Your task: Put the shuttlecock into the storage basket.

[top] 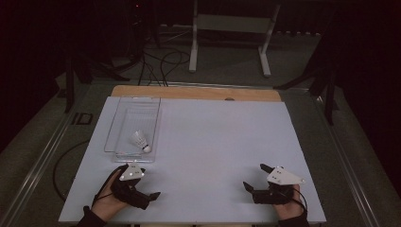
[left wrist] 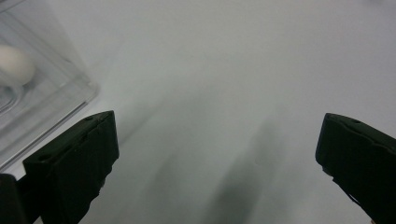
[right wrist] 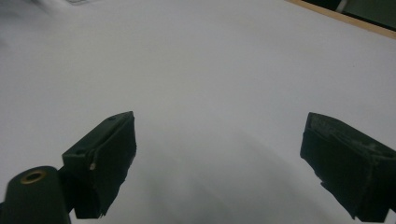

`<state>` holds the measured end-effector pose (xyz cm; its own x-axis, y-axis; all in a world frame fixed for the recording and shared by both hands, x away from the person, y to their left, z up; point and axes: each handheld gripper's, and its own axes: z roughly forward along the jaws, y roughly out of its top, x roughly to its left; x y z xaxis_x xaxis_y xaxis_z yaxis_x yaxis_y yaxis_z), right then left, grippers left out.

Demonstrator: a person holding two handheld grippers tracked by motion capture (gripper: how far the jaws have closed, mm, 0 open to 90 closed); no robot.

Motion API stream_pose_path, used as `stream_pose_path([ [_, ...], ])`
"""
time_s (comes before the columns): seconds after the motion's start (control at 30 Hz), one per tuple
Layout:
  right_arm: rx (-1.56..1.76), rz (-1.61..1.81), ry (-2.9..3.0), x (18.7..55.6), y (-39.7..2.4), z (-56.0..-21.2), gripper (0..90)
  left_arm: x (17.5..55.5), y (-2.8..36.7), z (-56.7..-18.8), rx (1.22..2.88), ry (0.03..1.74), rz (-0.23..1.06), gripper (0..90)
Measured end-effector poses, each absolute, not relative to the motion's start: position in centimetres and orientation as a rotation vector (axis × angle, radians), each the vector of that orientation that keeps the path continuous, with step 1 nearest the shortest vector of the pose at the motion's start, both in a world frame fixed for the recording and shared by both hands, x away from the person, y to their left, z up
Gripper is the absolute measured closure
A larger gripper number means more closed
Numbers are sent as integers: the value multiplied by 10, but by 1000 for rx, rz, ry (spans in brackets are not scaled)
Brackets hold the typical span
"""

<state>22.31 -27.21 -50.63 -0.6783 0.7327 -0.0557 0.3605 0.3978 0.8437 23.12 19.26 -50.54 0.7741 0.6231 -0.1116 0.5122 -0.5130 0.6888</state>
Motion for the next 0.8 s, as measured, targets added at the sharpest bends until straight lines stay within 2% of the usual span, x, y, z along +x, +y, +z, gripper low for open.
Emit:
stream_pose_path([
  [0.23, 940, 1197, 2245, 223, -272, -507, 105, 225, 202, -510, 2169, 912, 271, 2],
  [0.8, 935, 1202, 2245, 224, -272, -507, 105, 220, 209, -517, 2075, 1016, 358, 2],
])
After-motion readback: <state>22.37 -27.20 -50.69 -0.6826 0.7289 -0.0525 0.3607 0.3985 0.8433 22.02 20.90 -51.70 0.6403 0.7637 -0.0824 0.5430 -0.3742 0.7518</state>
